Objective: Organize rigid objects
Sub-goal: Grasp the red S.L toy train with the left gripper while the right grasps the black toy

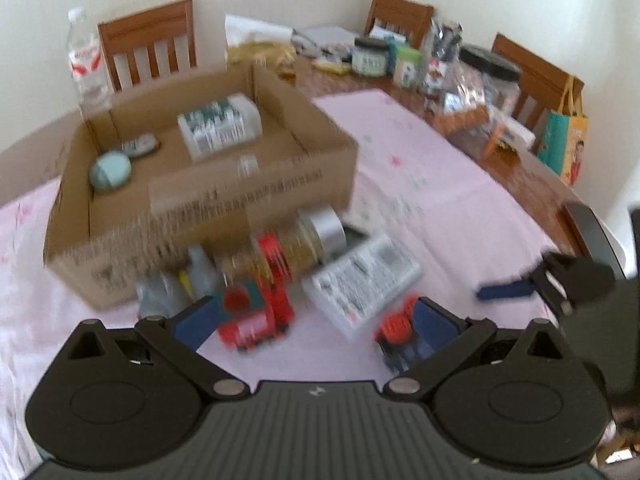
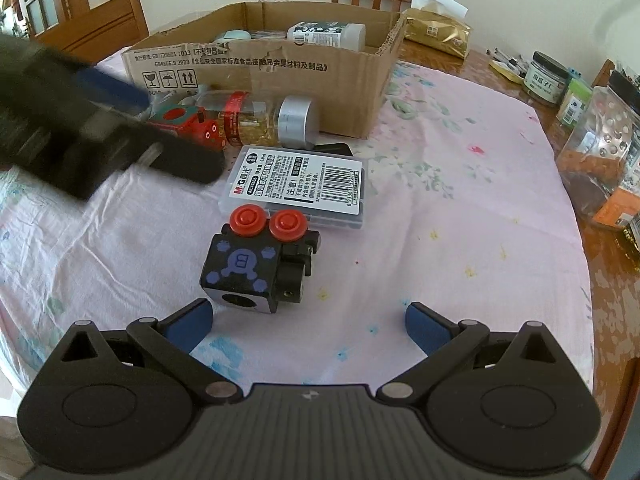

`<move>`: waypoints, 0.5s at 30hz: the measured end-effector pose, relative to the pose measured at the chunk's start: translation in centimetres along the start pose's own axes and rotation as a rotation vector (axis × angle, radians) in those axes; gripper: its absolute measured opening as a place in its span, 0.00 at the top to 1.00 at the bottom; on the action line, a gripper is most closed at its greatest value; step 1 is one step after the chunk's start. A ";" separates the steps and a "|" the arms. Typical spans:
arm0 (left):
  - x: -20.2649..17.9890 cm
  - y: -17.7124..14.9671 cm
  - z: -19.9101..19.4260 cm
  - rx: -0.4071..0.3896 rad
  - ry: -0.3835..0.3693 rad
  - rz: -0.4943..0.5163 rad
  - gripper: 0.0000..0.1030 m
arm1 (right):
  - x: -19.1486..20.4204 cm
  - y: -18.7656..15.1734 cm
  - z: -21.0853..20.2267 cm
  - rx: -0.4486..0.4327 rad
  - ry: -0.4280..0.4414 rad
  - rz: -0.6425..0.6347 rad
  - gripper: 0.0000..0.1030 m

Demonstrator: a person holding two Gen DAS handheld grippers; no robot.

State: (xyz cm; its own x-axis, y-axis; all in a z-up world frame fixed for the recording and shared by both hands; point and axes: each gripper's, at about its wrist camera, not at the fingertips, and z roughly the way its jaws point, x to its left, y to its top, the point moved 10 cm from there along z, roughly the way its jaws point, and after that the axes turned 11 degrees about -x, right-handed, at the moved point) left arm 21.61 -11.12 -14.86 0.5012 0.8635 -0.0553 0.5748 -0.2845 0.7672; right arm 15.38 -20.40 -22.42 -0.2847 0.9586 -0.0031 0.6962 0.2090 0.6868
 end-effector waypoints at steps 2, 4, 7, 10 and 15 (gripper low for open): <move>0.2 0.8 1.1 -0.006 0.010 0.008 0.01 | 0.0 0.0 0.0 0.000 0.000 0.000 0.00; 0.0 1.2 1.7 -0.010 -0.013 0.019 0.01 | 0.0 0.0 0.0 0.001 0.000 0.002 0.00; -0.1 0.8 2.3 0.013 -0.038 0.004 0.01 | 0.0 0.0 0.0 0.001 0.000 0.002 0.00; -0.3 0.2 2.0 0.023 -0.058 0.003 0.01 | 0.0 0.0 0.0 0.000 -0.002 0.005 0.00; -0.8 -1.0 0.7 0.058 -0.115 -0.062 0.01 | 0.0 -0.1 0.0 0.001 -0.001 0.004 0.00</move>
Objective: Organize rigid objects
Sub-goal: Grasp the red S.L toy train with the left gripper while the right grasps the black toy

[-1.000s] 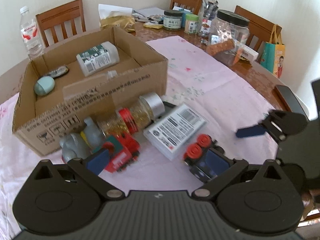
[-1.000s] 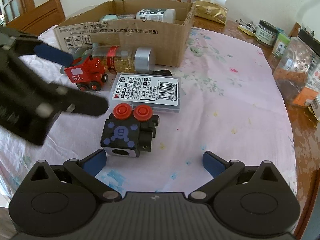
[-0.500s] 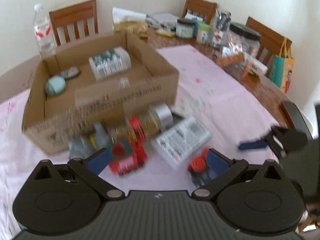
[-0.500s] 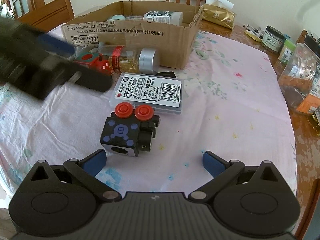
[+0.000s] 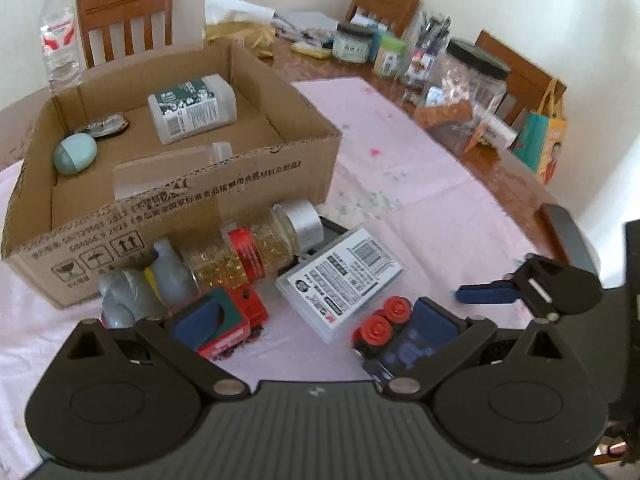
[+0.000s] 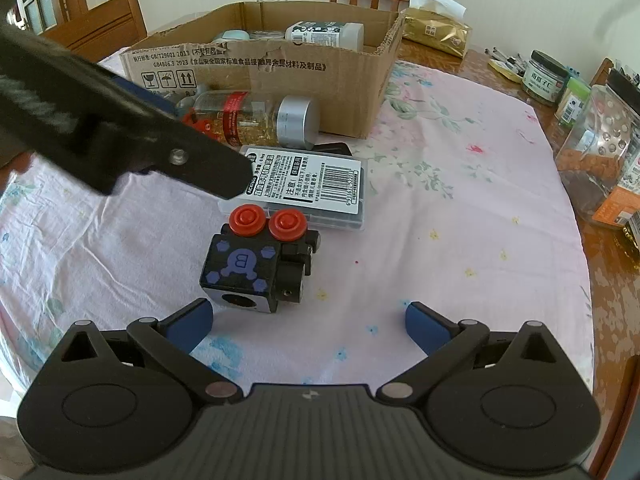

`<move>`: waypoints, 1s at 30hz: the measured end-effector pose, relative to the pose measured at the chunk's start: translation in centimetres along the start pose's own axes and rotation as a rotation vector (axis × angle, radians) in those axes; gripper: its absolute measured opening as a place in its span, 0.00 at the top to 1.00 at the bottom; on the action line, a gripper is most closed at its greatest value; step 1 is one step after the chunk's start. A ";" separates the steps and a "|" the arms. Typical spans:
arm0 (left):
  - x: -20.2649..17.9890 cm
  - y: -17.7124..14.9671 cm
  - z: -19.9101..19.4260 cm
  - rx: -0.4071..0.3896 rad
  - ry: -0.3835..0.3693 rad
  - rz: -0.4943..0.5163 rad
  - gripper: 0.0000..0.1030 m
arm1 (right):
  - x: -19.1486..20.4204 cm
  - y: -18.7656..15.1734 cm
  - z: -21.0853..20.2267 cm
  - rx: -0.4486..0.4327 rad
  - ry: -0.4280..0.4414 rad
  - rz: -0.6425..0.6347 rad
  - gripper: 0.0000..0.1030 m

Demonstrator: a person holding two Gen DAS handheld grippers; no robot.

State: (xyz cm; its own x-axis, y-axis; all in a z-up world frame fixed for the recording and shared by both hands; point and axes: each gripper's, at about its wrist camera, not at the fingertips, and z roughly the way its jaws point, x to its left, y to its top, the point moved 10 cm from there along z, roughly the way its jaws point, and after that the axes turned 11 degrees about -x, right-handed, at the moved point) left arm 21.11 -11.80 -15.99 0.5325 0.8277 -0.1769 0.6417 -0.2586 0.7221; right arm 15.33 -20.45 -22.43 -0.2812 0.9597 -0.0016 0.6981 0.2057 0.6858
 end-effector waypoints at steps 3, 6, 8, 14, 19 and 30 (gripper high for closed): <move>-0.7 -0.7 -0.7 0.015 -0.031 -0.002 0.01 | 0.0 0.0 0.0 0.001 0.001 -0.002 0.00; -1.6 -1.9 -1.2 0.063 -0.069 -0.020 0.01 | 0.0 0.0 0.0 0.002 0.003 -0.004 0.00; -1.9 -2.7 -1.6 0.085 -0.085 -0.052 0.01 | 0.1 0.0 0.0 0.002 0.005 -0.006 0.00; -0.5 -3.0 -3.1 0.049 -0.025 -0.109 0.01 | 0.1 0.0 0.0 -0.003 0.007 -0.008 0.00; 2.2 -3.2 -1.9 0.030 0.161 -0.080 0.02 | 0.1 0.0 0.0 -0.010 0.003 -0.005 0.00; 3.6 -4.3 0.4 0.013 0.269 -0.030 0.39 | 0.1 -0.1 -0.1 -0.018 -0.006 0.004 0.00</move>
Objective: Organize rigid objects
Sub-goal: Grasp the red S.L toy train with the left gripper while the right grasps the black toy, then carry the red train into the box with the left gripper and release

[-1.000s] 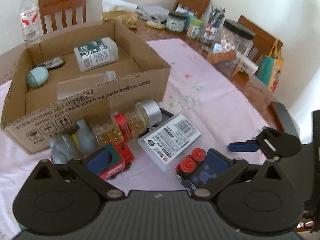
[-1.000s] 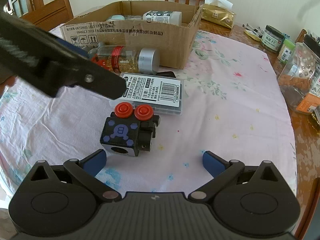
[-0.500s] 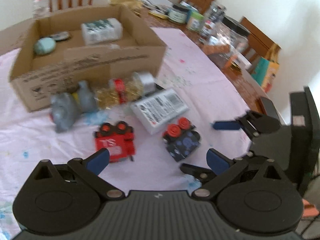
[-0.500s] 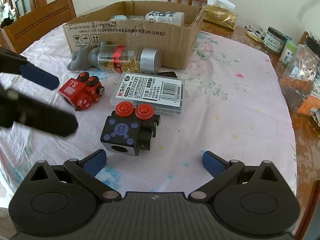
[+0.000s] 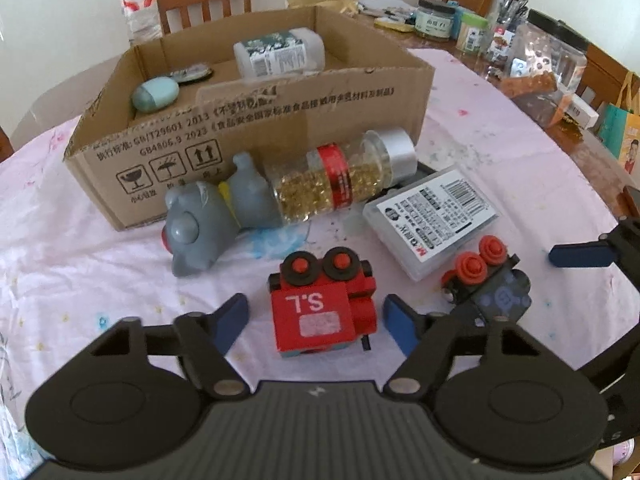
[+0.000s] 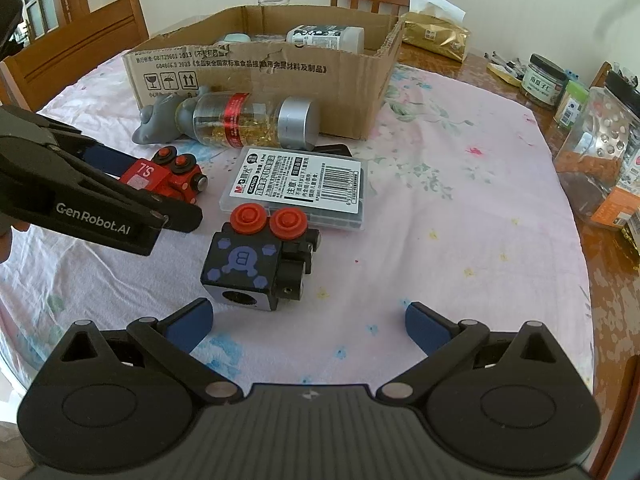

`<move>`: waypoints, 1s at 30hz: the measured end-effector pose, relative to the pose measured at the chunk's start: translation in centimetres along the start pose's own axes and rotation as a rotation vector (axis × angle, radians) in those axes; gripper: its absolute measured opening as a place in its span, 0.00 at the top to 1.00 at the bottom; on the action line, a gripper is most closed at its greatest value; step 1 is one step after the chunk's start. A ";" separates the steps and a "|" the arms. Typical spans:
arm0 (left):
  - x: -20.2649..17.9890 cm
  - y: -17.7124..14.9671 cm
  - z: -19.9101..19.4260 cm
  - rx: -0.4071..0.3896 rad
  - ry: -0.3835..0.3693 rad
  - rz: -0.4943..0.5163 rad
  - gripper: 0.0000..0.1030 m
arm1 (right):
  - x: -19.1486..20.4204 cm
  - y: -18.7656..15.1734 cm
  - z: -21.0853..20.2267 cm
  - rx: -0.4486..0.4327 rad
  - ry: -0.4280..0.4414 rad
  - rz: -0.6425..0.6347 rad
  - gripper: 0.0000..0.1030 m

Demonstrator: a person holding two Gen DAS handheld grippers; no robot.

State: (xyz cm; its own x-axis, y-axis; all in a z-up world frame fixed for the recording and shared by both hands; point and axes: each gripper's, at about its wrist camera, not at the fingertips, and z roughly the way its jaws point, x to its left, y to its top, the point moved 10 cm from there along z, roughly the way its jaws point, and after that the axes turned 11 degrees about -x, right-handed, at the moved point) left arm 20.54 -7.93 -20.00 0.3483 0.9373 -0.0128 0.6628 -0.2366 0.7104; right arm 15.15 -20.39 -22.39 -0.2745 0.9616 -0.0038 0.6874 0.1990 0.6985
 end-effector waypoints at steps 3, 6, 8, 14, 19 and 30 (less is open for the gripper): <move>0.2 0.1 -0.4 -0.012 0.000 0.008 0.51 | 0.0 0.0 -0.1 -0.002 -0.002 0.003 0.00; 1.2 -0.2 -0.7 -0.011 0.023 0.000 0.51 | 0.0 0.0 0.0 0.008 -0.008 0.008 0.00; 2.1 -0.5 -1.0 -0.011 0.043 -0.008 0.51 | 0.1 0.0 0.0 0.014 -0.010 0.013 0.00; 3.8 -0.8 -1.4 -0.010 0.070 -0.039 0.51 | 1.8 0.6 0.3 0.008 0.026 0.007 0.00; 3.8 -0.7 -1.3 -0.016 0.068 -0.034 0.50 | 3.7 1.5 0.7 -0.007 0.052 -0.026 0.09; 3.7 -0.5 -1.1 -0.041 0.072 -0.022 0.46 | 2.7 2.6 1.1 -0.020 -0.011 0.005 0.33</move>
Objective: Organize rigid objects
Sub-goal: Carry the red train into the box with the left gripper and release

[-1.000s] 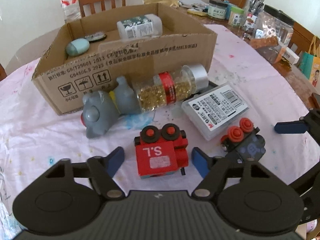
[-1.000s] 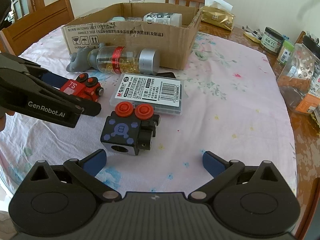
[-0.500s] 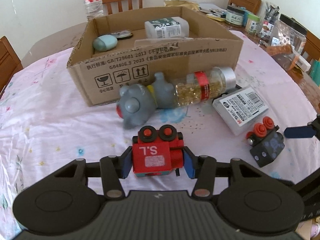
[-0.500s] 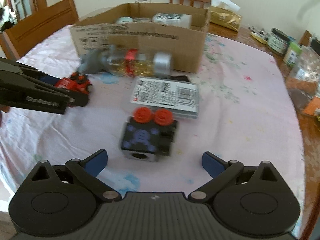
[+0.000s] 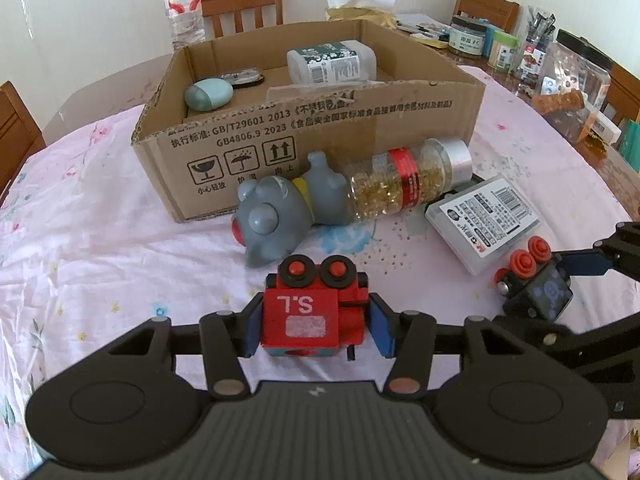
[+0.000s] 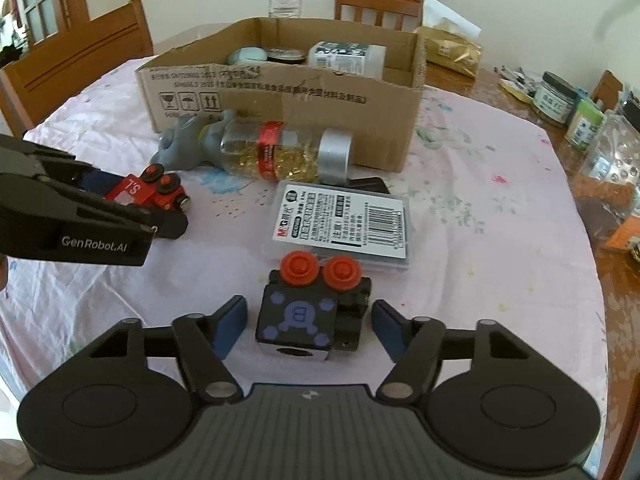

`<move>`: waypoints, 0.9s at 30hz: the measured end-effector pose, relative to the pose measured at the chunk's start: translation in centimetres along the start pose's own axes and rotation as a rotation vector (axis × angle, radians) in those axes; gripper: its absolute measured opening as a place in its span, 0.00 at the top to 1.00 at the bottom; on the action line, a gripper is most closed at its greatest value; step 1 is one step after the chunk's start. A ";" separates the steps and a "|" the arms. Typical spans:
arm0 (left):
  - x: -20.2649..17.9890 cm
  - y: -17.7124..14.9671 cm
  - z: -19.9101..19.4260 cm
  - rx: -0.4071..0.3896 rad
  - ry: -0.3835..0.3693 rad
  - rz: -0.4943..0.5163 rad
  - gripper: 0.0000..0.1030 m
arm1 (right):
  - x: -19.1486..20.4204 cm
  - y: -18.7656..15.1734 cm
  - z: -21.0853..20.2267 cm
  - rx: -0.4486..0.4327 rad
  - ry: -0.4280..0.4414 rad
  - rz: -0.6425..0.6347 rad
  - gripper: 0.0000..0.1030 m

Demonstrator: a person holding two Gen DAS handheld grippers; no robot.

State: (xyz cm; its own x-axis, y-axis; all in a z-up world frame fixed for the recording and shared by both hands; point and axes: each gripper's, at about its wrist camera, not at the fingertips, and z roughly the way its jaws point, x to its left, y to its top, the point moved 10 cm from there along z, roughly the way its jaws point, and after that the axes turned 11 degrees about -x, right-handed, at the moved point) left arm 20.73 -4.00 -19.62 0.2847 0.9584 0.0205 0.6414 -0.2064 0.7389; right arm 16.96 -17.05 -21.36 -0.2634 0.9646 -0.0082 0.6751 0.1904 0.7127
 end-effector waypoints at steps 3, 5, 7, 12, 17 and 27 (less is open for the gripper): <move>0.1 0.1 0.2 -0.001 0.000 -0.002 0.45 | -0.1 0.1 -0.1 -0.002 -0.014 0.011 0.43; 0.1 0.1 0.2 0.000 -0.003 0.005 0.45 | -0.1 0.2 0.0 0.000 -0.019 0.015 0.44; 0.0 0.2 0.2 0.001 -0.010 0.010 0.47 | -0.1 0.2 0.0 0.001 -0.024 0.018 0.44; -0.2 0.3 0.3 0.009 -0.026 0.040 0.51 | -0.2 0.2 0.0 0.013 -0.025 0.028 0.45; -0.4 0.1 -0.2 0.029 -0.057 0.087 0.51 | -0.2 0.4 -0.3 0.028 -0.017 0.026 0.45; 0.1 1.0 -2.1 0.048 -0.116 0.159 0.51 | -0.6 1.1 -1.3 0.047 -0.003 0.004 0.46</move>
State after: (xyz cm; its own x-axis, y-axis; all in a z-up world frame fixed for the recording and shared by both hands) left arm 19.93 -3.68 -17.51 0.4635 0.8844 0.0542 0.6143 -0.3648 0.6996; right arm 16.97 -17.61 -19.62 -0.2585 0.9660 -0.0073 0.7082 0.1946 0.6787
